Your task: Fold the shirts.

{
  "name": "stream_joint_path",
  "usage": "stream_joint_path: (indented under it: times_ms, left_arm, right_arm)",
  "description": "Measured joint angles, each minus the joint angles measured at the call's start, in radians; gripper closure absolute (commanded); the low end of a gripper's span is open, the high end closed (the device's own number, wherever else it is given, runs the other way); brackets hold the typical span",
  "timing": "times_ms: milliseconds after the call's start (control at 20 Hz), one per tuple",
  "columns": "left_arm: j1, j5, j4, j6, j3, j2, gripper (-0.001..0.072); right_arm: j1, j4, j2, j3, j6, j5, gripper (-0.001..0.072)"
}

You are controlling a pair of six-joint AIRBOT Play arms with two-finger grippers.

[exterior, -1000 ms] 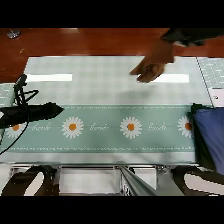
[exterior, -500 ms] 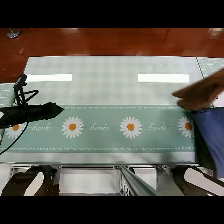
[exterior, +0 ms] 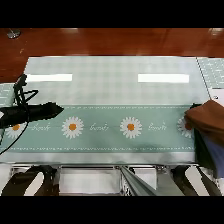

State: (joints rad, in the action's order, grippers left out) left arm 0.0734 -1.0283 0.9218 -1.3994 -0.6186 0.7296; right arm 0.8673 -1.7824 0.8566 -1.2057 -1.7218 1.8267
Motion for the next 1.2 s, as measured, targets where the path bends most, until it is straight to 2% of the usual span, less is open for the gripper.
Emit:
stream_joint_path:
  times_ms: [100,150,200,250,350,450,550,700,850,1000,1200]
  left_arm:
    - [0.000,0.000,0.000,0.002,0.000,0.002,0.0676]
    - [0.000,0.001,0.001,0.014,-0.006,0.008,0.0677]
    - [0.001,0.005,0.001,0.029,-0.022,0.019,0.0677]
    - [0.000,0.007,0.001,0.042,-0.057,0.041,0.0677]
    - [-0.006,-0.002,-0.001,0.060,-0.191,0.114,0.0678]
    - [-0.033,-0.034,-0.003,0.069,-0.392,0.216,0.0678]
    - [-0.081,-0.072,0.013,0.075,-0.590,0.312,0.0678]
    - [-0.164,-0.097,0.137,0.024,-0.696,0.394,0.0677]
    - [-0.203,-0.087,0.278,-0.055,-0.621,0.428,0.0676]
    - [-0.208,-0.078,0.341,-0.089,-0.565,0.441,0.0676]
    - [-0.210,-0.072,0.370,-0.100,-0.540,0.446,0.0676]
  right_arm:
    - [0.008,-0.030,-0.018,0.063,-0.002,-0.018,0.0090]
    - [0.004,-0.025,-0.019,0.074,-0.002,-0.037,0.0199]
    - [-0.008,0.003,-0.017,0.072,-0.004,-0.065,0.0451]
    - [-0.026,0.059,-0.007,0.061,-0.004,-0.097,0.0612]
    - [-0.113,0.280,0.029,0.016,0.014,-0.210,0.0690]
    - [-0.277,0.501,0.083,-0.039,0.056,-0.352,0.0693]
    - [-0.500,0.595,0.154,-0.077,0.087,-0.472,0.0694]
    - [-0.811,0.484,0.291,-0.103,0.049,-0.558,0.0694]
    - [-1.015,0.294,0.425,-0.113,-0.019,-0.578,0.0694]
    - [-1.123,0.188,0.498,-0.117,-0.052,-0.594,0.0694]
    - [-1.178,0.146,0.530,-0.119,-0.068,-0.608,0.0694]
